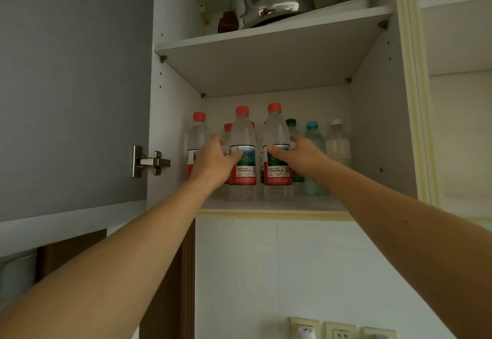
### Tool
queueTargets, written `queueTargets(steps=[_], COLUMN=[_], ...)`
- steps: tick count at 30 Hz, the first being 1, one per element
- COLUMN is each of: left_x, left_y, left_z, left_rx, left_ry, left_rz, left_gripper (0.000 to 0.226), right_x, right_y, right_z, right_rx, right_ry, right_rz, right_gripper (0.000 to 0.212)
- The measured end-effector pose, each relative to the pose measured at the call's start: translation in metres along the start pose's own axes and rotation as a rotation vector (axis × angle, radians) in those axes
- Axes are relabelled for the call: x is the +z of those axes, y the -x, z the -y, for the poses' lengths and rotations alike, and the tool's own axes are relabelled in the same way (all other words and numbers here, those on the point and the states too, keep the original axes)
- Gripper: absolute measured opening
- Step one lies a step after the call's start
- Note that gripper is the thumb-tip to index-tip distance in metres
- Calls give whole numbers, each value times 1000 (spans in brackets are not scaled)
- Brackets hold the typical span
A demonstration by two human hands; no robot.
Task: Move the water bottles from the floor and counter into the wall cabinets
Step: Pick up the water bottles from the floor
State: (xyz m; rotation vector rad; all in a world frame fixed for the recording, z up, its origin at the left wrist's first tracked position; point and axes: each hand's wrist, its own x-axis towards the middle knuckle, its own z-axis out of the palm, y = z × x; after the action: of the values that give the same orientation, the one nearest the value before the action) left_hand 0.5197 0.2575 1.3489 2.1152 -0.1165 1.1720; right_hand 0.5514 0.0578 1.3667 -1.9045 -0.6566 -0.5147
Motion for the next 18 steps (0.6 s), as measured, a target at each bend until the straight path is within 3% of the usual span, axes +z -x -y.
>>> queueTargets(steps=[4,10,18], left_x=[-36,-86,-107], left_y=[23,93,234], left_z=[-6,-27,-35], left_rx=[82,170,141], left_ry=[-2,28,206], left_rz=[-68,-94,182], left_gripper=[44,20,25], right_x=[-1,5,33], right_y=[38,139,299], right_z=[17,46,52], right_rx=[-59,-138,-23], right_ry=[243,441,463], right_rz=[-215,-285,-212], right_gripper=[60,23,31])
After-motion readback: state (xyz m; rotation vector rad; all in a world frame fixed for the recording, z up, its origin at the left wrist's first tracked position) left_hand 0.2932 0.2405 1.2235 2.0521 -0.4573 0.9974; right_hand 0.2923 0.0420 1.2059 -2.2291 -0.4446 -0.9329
